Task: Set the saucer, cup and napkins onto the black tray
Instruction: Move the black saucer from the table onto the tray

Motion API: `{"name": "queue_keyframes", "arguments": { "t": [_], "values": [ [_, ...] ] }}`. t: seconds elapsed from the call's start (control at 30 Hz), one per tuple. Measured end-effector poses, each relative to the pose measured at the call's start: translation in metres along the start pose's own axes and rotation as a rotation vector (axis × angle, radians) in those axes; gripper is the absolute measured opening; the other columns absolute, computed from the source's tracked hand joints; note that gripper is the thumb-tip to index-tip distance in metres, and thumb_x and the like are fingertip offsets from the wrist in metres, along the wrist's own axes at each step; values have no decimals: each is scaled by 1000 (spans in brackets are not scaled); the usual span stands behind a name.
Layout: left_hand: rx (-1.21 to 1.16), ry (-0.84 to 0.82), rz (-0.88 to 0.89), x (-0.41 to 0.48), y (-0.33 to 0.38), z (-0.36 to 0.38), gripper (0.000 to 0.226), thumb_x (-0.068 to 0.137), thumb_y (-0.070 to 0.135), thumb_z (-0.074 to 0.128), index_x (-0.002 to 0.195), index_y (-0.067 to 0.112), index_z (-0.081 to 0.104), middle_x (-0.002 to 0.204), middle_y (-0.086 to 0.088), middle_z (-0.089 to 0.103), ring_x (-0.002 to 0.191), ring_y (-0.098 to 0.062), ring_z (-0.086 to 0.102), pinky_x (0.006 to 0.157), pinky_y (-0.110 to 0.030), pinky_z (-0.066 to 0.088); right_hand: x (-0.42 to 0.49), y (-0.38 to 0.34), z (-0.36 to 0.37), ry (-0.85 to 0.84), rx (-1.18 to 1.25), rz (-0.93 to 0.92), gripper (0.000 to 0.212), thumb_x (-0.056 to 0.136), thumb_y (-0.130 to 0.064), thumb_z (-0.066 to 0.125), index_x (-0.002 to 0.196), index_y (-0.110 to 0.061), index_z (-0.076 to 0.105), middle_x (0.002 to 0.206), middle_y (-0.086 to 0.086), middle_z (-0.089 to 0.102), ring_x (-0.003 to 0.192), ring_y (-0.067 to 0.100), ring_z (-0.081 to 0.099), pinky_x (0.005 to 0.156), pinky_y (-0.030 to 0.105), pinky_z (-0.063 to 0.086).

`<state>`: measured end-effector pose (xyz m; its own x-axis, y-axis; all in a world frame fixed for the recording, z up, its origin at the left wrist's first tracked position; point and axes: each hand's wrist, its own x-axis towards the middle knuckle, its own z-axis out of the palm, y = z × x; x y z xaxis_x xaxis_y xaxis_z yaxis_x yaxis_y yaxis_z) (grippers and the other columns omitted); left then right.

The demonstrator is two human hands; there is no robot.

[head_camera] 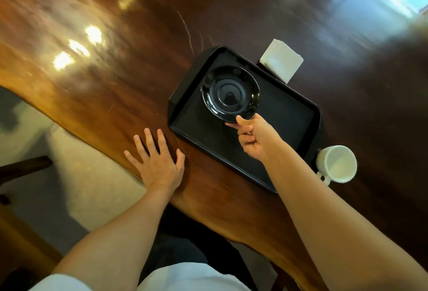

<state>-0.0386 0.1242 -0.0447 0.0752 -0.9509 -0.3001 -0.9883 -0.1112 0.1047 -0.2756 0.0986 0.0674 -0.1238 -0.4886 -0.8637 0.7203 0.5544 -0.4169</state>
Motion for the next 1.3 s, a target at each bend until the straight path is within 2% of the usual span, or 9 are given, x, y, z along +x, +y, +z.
{"name": "queue_keyframes", "arguments": {
  "t": [0.2, 0.63, 0.9, 1.13, 1.3],
  "values": [
    [-8, 19, -26, 1, 1, -1, 79, 94, 65, 34, 161, 26, 28, 172, -8, 17, 159, -36, 6, 123, -64, -3, 12, 3, 3, 14, 46, 30, 34, 103, -2, 48, 134, -15, 51, 112, 21, 67, 36, 3, 44, 31, 9, 30],
    [-9, 59, -21, 1, 0, 1, 80, 91, 64, 37, 159, 23, 35, 170, -11, 23, 158, -39, 13, 123, -64, 1, 42, -12, 6, 13, 62, 44, 39, 103, -2, 46, 140, -16, 45, 112, 21, 66, 34, 2, 42, 29, 9, 27],
    [4, 71, -4, 1, -1, 3, 81, 88, 61, 41, 157, 20, 38, 167, -15, 27, 156, -42, 18, 122, -66, 3, 61, -23, 4, 63, 56, 47, 31, 104, -1, 46, 130, -17, 48, 117, 24, 65, 34, 2, 43, 29, 10, 27],
    [5, 94, 4, 1, -2, 5, 80, 87, 60, 44, 155, 18, 40, 165, -17, 31, 154, -44, 21, 122, -67, 4, 72, -28, 5, 111, 37, 56, 35, 103, -1, 46, 136, -15, 45, 116, 23, 65, 34, 2, 44, 29, 11, 27],
    [13, 98, 8, 2, -2, 6, 80, 86, 58, 46, 155, 17, 40, 165, -18, 31, 154, -45, 21, 121, -68, 5, 75, -26, 5, 145, 7, 69, 25, 103, -3, 50, 125, -15, 50, 119, 22, 67, 36, 1, 45, 29, 11, 26]
  ]
}}
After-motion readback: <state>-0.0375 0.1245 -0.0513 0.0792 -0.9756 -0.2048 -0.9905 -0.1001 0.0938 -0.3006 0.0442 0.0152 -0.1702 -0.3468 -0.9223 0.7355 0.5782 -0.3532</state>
